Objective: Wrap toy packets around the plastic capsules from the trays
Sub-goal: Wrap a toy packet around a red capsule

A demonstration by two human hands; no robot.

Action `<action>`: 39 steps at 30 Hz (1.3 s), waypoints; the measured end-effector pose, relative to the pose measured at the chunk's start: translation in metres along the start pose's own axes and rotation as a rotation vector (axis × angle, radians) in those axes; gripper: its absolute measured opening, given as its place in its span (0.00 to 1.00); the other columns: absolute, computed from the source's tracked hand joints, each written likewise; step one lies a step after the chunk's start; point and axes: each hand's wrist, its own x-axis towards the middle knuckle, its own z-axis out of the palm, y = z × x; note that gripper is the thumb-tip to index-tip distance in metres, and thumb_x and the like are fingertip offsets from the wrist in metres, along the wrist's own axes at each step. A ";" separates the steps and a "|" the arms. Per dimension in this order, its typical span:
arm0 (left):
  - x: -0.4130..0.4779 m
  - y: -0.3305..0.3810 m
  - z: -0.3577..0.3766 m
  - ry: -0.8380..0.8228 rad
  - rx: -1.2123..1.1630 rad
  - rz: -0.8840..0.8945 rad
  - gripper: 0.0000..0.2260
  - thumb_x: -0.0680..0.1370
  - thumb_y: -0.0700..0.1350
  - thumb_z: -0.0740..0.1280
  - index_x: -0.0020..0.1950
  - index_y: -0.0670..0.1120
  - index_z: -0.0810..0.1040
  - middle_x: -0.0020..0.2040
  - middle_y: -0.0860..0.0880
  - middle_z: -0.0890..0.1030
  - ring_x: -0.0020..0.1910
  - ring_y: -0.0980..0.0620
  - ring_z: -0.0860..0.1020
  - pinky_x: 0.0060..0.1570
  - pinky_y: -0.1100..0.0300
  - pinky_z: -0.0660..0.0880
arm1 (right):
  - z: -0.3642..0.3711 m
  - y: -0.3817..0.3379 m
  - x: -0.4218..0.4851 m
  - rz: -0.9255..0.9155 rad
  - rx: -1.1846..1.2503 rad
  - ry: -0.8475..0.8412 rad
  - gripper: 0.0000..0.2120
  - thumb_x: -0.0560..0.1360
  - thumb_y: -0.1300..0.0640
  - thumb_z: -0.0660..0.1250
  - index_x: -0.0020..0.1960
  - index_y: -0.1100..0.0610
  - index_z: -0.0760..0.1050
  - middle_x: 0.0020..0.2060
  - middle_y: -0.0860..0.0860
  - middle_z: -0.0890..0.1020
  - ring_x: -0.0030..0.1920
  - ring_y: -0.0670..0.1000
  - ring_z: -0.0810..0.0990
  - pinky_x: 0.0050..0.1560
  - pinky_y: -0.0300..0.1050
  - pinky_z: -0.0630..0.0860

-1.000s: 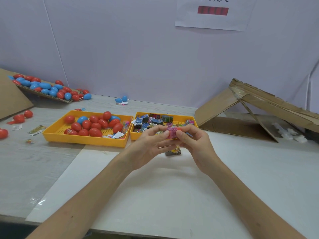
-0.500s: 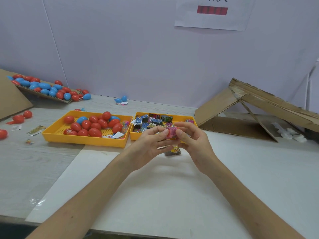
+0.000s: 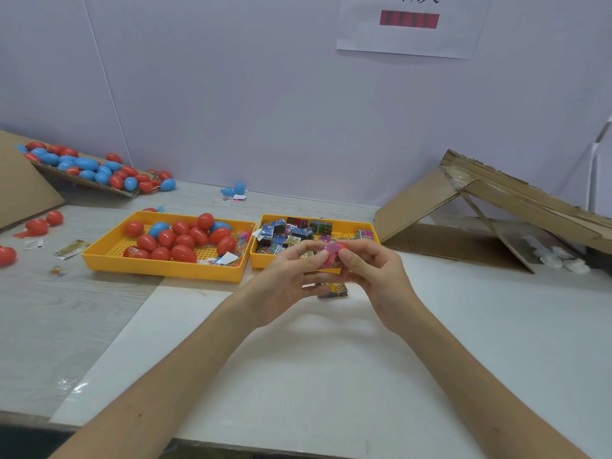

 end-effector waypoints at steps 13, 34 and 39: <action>-0.002 0.000 0.002 -0.058 0.016 0.070 0.18 0.80 0.49 0.67 0.70 0.54 0.77 0.58 0.44 0.82 0.54 0.46 0.81 0.58 0.54 0.79 | 0.000 0.002 0.000 -0.001 0.025 -0.019 0.12 0.70 0.53 0.74 0.53 0.53 0.83 0.45 0.53 0.86 0.41 0.51 0.84 0.42 0.42 0.79; 0.004 -0.007 0.003 0.059 0.397 0.203 0.14 0.81 0.43 0.68 0.66 0.54 0.78 0.49 0.44 0.85 0.41 0.47 0.83 0.44 0.58 0.81 | -0.006 0.002 0.003 0.066 0.007 -0.045 0.08 0.73 0.52 0.71 0.43 0.58 0.81 0.36 0.53 0.82 0.38 0.51 0.81 0.41 0.41 0.79; 0.003 -0.006 0.003 0.050 0.391 0.199 0.14 0.81 0.42 0.68 0.66 0.53 0.78 0.48 0.47 0.86 0.41 0.47 0.83 0.46 0.56 0.82 | -0.007 0.002 0.004 0.050 0.003 -0.042 0.08 0.74 0.52 0.70 0.39 0.55 0.81 0.36 0.52 0.82 0.37 0.50 0.80 0.43 0.43 0.79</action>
